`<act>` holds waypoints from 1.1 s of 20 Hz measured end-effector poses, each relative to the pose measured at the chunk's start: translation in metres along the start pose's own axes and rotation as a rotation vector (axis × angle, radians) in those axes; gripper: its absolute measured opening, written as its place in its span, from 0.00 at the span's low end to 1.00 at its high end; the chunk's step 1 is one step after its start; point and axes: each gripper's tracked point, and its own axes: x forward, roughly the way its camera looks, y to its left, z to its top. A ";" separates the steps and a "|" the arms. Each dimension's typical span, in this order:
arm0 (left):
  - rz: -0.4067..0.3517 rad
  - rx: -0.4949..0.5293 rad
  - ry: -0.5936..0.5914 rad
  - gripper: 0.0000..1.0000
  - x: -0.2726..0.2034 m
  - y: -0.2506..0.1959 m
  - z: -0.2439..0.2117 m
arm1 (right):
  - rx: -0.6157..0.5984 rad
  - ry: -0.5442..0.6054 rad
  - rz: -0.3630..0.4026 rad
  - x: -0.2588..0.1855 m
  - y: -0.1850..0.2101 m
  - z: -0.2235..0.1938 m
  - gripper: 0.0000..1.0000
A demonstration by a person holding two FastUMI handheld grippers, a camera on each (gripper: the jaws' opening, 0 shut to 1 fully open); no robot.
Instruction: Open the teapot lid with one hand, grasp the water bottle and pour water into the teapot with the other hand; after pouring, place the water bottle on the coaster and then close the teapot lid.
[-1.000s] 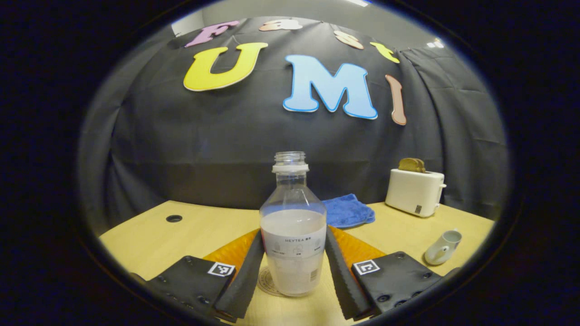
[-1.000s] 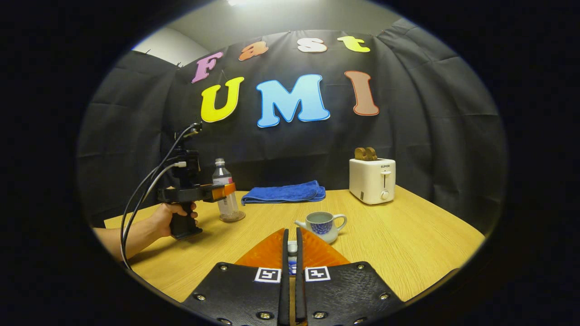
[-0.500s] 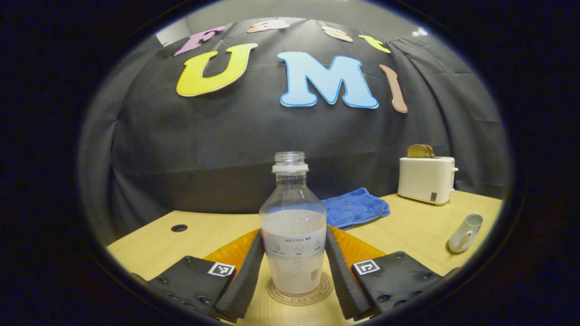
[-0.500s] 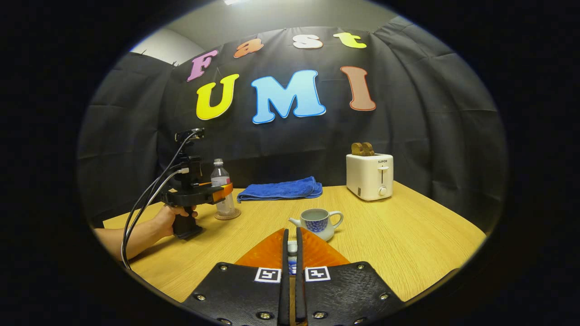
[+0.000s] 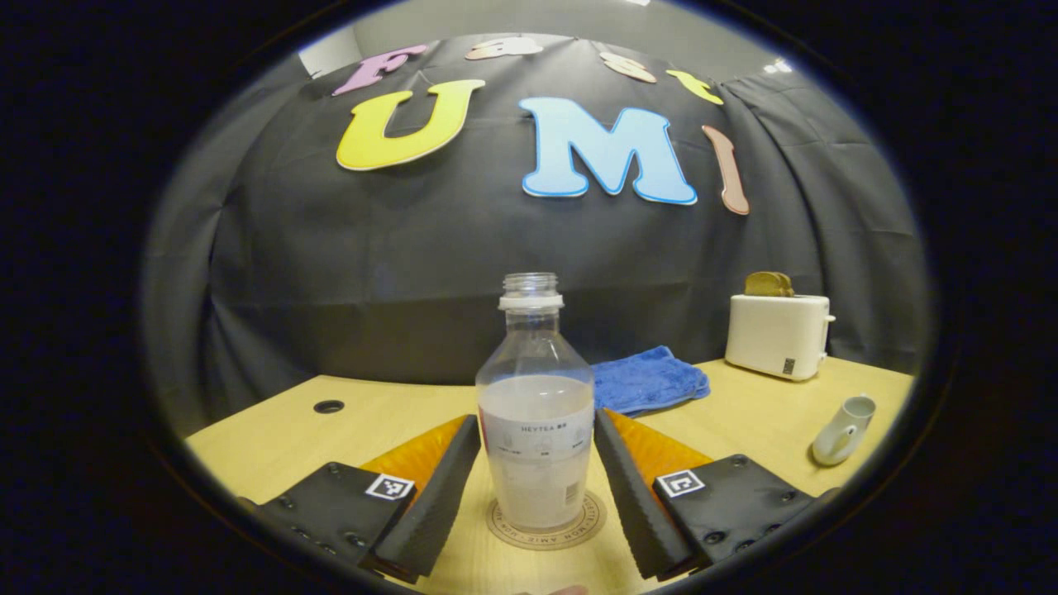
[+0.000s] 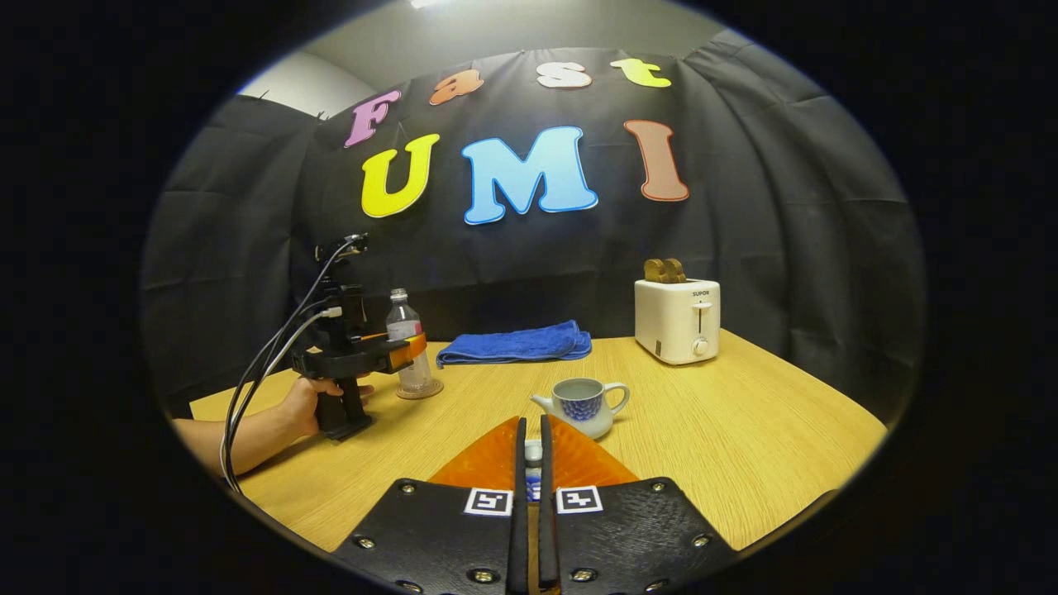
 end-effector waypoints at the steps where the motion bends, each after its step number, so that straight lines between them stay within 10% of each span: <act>1: -0.004 0.003 0.001 0.96 -0.002 -0.003 -0.001 | 0.001 -0.001 0.001 -0.001 0.001 0.000 0.05; 14: 0.010 0.004 0.028 0.96 -0.058 -0.006 -0.008 | -0.012 -0.024 -0.019 0.009 -0.008 0.006 0.05; 22: 0.019 -0.008 -0.077 0.97 -0.161 -0.033 0.044 | -0.112 -0.122 -0.100 0.101 -0.037 0.036 0.05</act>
